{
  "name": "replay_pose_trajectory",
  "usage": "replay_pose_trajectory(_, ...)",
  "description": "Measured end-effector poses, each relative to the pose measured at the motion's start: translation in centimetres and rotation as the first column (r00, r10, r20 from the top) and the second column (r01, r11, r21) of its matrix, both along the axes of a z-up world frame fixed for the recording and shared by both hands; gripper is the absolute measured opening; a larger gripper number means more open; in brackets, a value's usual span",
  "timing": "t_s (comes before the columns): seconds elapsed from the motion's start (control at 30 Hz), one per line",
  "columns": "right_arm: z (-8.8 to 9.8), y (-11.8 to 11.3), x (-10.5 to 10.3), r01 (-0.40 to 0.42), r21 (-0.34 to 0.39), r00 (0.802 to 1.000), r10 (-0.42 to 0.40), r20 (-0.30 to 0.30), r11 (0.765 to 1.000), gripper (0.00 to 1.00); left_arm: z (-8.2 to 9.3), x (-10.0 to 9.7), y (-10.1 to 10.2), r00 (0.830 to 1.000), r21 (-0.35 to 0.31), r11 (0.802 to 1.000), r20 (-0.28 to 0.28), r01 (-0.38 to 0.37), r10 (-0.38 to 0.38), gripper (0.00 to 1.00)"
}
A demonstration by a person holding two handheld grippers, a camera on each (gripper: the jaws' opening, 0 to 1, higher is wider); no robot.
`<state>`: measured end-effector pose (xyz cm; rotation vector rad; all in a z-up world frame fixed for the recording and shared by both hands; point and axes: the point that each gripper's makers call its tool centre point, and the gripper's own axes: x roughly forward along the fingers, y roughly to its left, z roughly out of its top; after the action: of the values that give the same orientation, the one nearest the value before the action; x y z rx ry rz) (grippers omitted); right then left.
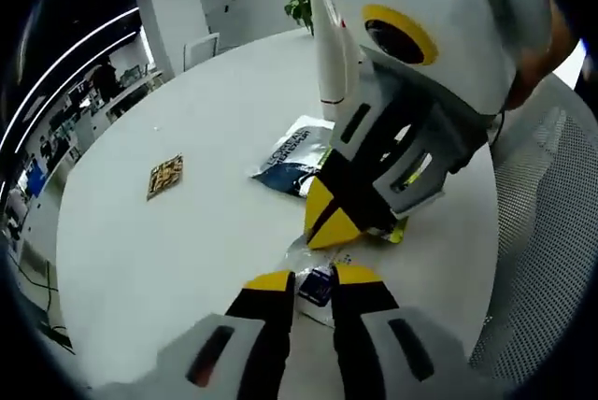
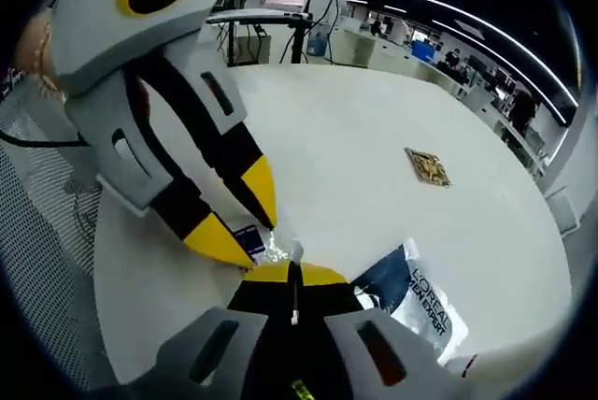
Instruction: Arrange the skincare products in the storage area until every visible bottle or jar stands upright without overlapping.
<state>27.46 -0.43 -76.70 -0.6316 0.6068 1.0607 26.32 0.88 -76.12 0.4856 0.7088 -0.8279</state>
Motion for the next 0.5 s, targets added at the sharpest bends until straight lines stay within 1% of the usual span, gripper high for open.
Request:
replay_pose_trajectory(0.23,0.0,0.0,0.0,0.007,0.002,1.000,-0.007,0.005,1.000,0.02,-0.1,-0.1,0.0,1.000,0.008,1.000,-0.001,0.011,-0.011,0.17)
replay_pose_trajectory(0.33,0.3,-0.3,0.3,0.019,0.007,0.999,-0.020,0.025,1.000,0.06,-0.1,0.0,-0.1,1.000,0.014,1.000,0.003,0.026,-0.026,0.17)
replay_pose_trajectory(0.43,0.5,-1.1,0.3,0.030,-0.002,0.999,-0.030,0.035,1.000,0.13,-0.1,0.0,0.0,1.000,0.009,1.000,-0.002,0.027,-0.027,0.17)
replay_pose_trajectory(0.5,0.9,-1.4,0.2,0.043,0.029,0.998,-0.044,0.033,0.999,0.15,-0.2,0.0,-0.1,1.000,0.011,1.000,-0.003,0.025,-0.025,0.17)
